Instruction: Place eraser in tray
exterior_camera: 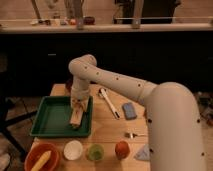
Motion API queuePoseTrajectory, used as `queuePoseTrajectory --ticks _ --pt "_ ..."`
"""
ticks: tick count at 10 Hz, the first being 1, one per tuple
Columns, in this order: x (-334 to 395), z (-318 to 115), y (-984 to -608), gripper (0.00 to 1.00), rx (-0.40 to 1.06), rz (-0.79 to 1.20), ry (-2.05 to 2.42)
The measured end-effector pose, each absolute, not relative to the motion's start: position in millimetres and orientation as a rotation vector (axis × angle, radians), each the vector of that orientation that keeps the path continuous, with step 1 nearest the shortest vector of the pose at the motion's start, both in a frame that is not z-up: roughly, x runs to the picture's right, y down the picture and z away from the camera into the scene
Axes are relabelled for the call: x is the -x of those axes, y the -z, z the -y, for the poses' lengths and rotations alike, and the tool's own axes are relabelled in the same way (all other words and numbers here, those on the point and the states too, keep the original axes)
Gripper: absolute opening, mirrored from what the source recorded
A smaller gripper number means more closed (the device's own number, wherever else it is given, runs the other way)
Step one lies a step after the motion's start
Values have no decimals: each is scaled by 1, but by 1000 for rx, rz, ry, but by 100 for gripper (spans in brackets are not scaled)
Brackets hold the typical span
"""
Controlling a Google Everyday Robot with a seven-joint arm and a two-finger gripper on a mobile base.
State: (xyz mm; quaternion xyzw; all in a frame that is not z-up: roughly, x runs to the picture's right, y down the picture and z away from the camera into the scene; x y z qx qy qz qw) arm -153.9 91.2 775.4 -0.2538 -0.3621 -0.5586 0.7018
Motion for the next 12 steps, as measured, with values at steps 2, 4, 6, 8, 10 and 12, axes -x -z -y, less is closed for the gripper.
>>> queuePoseTrajectory --ticks 2,4,6,8,10,12 --pt "174 -89 -792 0 573 819 1229" --pt "180 -88 -805 0 576 819 1184" --pt "186 -87 -817 0 577 818 1120" --pt "190 -87 -827 0 577 824 1073" --pt "199 -90 -836 0 584 833 1049" --pt "203 -95 -852 0 606 829 1004"
